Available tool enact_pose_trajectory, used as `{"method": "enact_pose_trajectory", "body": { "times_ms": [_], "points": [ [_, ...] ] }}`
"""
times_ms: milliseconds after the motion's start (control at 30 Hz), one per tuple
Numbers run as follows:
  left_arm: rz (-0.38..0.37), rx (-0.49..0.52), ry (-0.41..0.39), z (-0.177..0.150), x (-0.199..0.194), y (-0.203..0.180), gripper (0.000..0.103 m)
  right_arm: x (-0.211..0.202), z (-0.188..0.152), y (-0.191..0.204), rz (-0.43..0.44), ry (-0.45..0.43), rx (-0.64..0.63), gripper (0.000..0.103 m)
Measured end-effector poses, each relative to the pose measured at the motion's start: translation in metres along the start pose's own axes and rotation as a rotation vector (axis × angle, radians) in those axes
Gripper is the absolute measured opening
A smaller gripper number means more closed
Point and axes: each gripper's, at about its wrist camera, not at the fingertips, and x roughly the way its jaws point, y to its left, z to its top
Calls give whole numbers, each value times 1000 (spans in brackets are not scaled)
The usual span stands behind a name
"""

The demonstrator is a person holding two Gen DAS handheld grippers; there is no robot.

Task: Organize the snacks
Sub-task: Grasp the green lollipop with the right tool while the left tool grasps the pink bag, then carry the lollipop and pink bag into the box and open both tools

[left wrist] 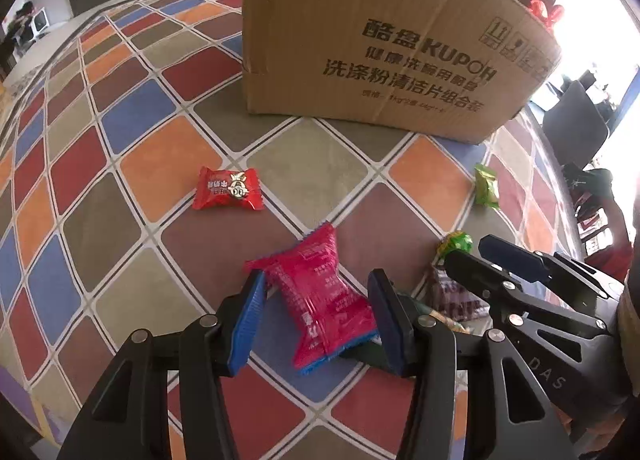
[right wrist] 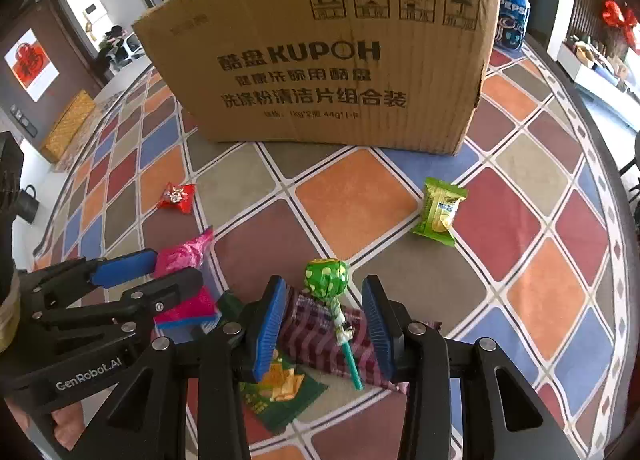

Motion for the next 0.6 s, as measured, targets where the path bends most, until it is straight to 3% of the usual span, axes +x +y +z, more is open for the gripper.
{"method": "enact_pose_trajectory", "body": {
  "times_ms": [233,300,400,600],
  "points": [
    [5,-7,15,4,9,2,48,12,5,-2,11,26,13,40],
    [1,-9,18,4,11,3,39,15,7,-2,4,31,8,34],
    [-17,-15,17,4,12,4,37,20,7,-2,5,44,6,28],
    [-19,-6,5,4,11,6,34,23,8,2,-3,35,-9,27]
  ]
}}
